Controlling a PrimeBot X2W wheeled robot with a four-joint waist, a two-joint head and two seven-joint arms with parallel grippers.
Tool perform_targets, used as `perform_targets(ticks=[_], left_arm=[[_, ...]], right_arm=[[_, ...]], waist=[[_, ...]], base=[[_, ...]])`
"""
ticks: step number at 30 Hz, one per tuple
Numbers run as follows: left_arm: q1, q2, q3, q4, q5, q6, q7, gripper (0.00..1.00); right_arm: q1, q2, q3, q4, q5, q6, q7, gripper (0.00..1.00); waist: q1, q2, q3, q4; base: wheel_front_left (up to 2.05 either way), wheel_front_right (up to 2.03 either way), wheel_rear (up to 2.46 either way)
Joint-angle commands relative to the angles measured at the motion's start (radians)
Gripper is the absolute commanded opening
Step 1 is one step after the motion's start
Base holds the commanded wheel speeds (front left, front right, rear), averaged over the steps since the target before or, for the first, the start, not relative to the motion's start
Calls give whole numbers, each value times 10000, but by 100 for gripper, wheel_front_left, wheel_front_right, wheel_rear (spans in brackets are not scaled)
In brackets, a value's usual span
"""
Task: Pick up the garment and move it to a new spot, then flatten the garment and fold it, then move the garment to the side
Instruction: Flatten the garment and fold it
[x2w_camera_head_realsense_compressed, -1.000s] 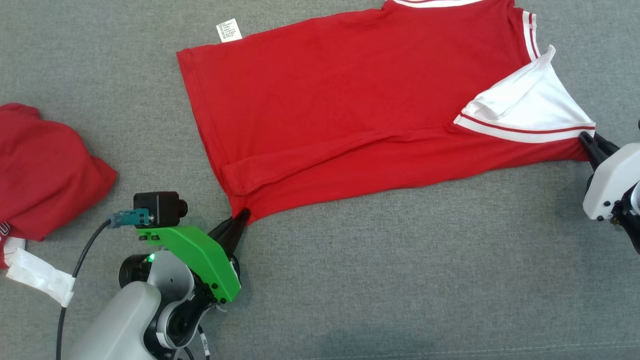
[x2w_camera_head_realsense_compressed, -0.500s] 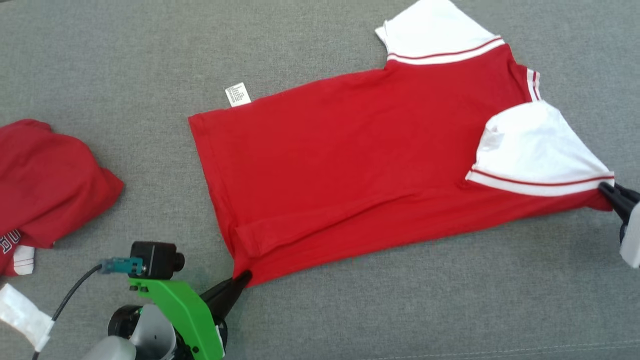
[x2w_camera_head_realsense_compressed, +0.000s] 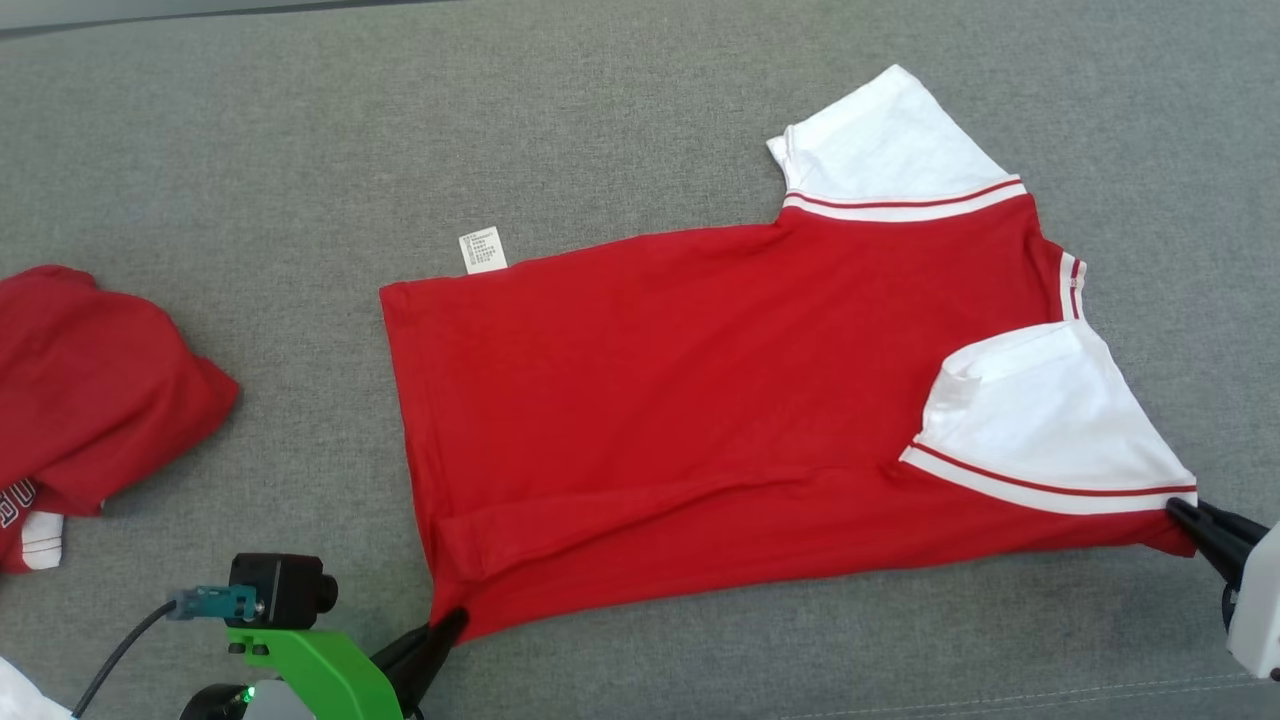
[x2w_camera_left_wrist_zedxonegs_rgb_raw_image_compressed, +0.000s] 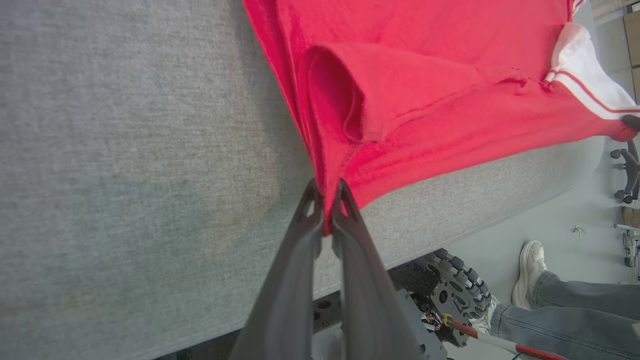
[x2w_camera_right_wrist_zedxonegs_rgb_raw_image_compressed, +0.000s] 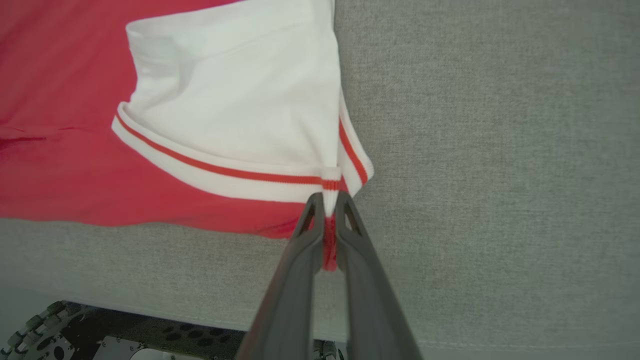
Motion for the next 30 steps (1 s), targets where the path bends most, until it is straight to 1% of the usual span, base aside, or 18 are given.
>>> perform_targets(ticks=[1, 2, 3, 4, 5, 6, 7, 10, 12, 17, 21, 22, 26, 28, 30], left_arm=[[75, 9, -85, 92, 188, 105, -59, 0], [71, -50, -128, 129, 241, 135, -63, 2], [80, -74, -209, 164, 316, 141, -49, 19], [101, -109, -265, 200, 331, 157, -55, 25], [119, -135, -290, 240, 362, 199, -105, 45], [151, -177, -314, 276, 408, 237, -151, 69], [205, -208, -344, 297, 433, 250, -186, 100], [296, -255, -294, 332, 480, 349, -349, 100], [351, -247, -163, 333, 566, 491, -556, 100], [404, -106, 246, 302, 1064, 1045, -1293, 100], [154, -346, 640, 240, 1661, 1631, -2236, 100], [98, -344, 613, 244, 1808, 1717, -2353, 100], [-429, -442, 687, 323, 2349, 1905, -2783, 100], [-832, -555, 695, 436, 2505, 1904, -2843, 100], [-1406, -557, 577, 663, 2754, 1824, -2630, 100]], right_arm=[[102, 160, 114, 103, -229, -17, -133, 0], [70, 226, 196, 158, -299, -16, -206, 13], [54, 257, 307, 223, -372, -16, -265, 45], [63, 250, 425, 281, -461, -16, -330, 100], [66, 266, 471, 348, -518, -16, -392, 100], [66, 285, 506, 410, -578, -16, -457, 100], [65, 280, 524, 454, -613, -16, -520, 100], [64, 193, 467, 491, -679, -16, -655, 100], [88, 97, 302, 455, -736, -16, -780, 100], [-208, 102, -191, 212, -909, -16, -1212, 100], [-654, 345, -310, 185, -1425, -16, -1858, 100], [-837, 441, -303, 253, -1615, -16, -2054, 100], [-1680, 829, 61, 661, -2189, -16, -2581, 100], [-2282, 984, 289, 977, -2371, -16, -2687, 100], [-2933, 1016, 615, 1337, -2575, -16, -2626, 100]], waist=[[0, 0, -92, 39], [0, 0, -125, 45], [0, 0, -155, 48], [0, 0, -185, 59], [0, 0, -215, 69], [0, 0, -250, 80], [0, 0, -285, 87], [0, 0, -363, 96], [0, 0, -464, 111], [0, 0, -740, 83], [0, 0, -944, 44], [0, 0, -964, 29], [0, 0, -952, 13], [0, 0, -815, 24], [0, 0, -561, 87]], base=[[0, 0, 0], [0, 0, 0], [0, 0, 0], [0, 0, 0], [0, 0, 0], [0, 0, 0], [0, 0, 0], [0, 0, 0], [0, 0, 0], [0, 0, 0], [0, 0, 0], [0, 0, 0], [0, 0, 0], [0, 0, 0], [0, 0, 0]])
